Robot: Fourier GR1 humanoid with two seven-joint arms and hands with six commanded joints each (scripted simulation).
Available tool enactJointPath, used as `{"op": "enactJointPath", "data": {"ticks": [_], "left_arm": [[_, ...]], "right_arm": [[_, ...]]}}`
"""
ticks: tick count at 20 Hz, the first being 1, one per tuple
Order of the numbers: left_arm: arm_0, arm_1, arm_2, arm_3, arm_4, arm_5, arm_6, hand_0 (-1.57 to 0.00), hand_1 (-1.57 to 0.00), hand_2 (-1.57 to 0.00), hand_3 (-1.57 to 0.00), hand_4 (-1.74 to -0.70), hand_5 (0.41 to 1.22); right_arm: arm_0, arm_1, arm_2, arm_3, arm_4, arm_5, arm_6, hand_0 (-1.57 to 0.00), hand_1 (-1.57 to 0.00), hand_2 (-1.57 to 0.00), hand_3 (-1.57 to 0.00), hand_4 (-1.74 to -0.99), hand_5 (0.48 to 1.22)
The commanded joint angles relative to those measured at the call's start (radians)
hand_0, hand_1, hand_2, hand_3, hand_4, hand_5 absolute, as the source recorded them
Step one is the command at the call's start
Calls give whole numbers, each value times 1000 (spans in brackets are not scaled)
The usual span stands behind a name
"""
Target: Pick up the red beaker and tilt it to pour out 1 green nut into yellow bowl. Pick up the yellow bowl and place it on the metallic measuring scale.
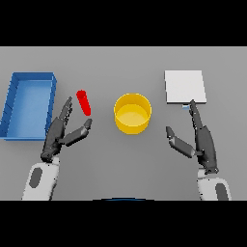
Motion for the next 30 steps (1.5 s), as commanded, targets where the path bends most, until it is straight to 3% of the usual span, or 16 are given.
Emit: {"op": "enactJointPath", "data": {"ticks": [1, 3, 12, 21, 26, 27, 28, 29, 30], "left_arm": [[-22, 5, 8, 30, -7, 7, -23, 1, 1, 1, 1, -1227, 629], [-80, 4, 30, 107, -2, 13, -31, 1, 1, 1, 1, -1240, 641], [-255, -2, 74, 328, -3, 24, -83, 1, 1, 1, 1, -1292, 688], [-394, 7, 118, 487, 3, 28, -104, 1, 1, 1, 1, -1297, 686], [-422, -26, 138, 543, 23, 41, -167, 1, 1, 0, 1, -1348, 704], [-415, -31, 146, 541, 35, 40, -184, 1, -26, -67, -31, -1378, 724], [-432, -41, 158, 561, 42, 53, -181, -119, -146, -182, -124, -1410, 750], [-446, -45, 171, 575, 51, 59, -175, -285, -328, -364, -292, -1449, 783], [-448, -47, 171, 576, 45, 74, -165, -441, -481, -523, -547, -1448, 871]], "right_arm": [[1, -4, -1, -4, -1, 3, -5, 1, 1, 1, 1, -1260, 633], [-16, 2, -11, 11, -21, 7, 20, 1, 1, 1, 1, -1273, 632], [-5, 5, -4, 25, 1, -5, -17, 1, 1, 1, 1, -1267, 640], [-15, -1, -18, 6, -24, 2, 3, 1, 1, 1, 1, -1268, 639], [-4, 0, -9, 7, -3, -5, 7, 1, 1, 1, 1, -1261, 641], [7, -3, -9, -3, -7, -2, -1, 1, 1, 1, 1, -1259, 642], [6, -5, -13, 0, -10, 0, -2, 1, 1, 1, 1, -1260, 642], [2, 1, -5, 1, -2, -4, 5, 1, 1, 1, 1, -1258, 644], [11, -1, -4, -10, 3, -6, 2, 1, 1, 1, 1, -1257, 645]]}}
